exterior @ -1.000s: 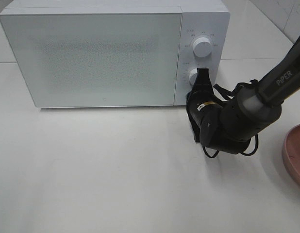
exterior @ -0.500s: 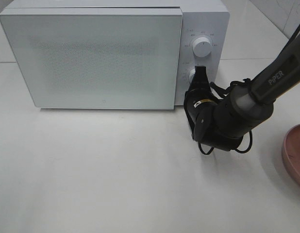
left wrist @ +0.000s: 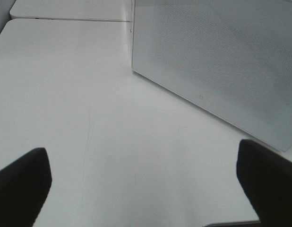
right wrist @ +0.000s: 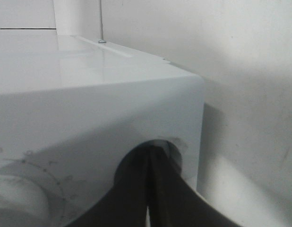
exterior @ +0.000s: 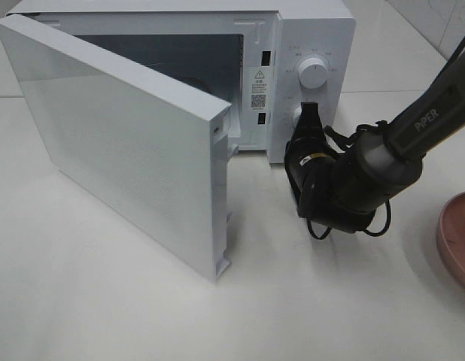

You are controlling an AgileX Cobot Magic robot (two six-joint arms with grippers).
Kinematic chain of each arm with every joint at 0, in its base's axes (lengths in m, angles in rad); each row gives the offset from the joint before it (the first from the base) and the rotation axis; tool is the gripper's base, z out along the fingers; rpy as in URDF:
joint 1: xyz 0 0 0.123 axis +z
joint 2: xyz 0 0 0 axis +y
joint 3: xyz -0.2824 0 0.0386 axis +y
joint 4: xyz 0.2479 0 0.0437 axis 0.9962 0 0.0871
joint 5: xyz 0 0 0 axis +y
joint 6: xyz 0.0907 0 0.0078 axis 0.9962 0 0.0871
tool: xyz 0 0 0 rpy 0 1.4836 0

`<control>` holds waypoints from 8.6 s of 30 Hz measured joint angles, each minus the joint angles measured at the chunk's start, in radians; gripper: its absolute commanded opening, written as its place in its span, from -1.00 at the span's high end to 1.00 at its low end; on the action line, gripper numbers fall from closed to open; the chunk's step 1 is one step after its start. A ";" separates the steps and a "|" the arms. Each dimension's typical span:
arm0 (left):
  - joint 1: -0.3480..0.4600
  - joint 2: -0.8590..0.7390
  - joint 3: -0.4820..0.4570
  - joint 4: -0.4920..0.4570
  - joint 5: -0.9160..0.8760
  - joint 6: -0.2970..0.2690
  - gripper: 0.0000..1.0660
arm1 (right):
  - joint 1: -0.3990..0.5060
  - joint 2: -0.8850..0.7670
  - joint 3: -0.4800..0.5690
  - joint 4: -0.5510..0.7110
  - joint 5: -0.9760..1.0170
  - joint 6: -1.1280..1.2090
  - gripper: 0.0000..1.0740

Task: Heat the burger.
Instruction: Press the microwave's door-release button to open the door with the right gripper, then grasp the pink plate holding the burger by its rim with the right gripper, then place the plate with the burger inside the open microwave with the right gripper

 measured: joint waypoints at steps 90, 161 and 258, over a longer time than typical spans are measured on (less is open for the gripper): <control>0.000 0.000 0.000 0.000 0.000 0.000 -0.87 | -0.166 -0.601 0.167 -0.434 1.287 -1.232 0.96; 0.000 0.000 0.000 0.000 0.000 0.000 -0.87 | -0.456 -0.743 0.107 -0.928 1.828 -1.236 -0.77; 0.000 0.000 0.000 0.000 0.000 0.000 -0.87 | -0.348 -0.580 0.284 -1.272 1.577 -0.834 1.00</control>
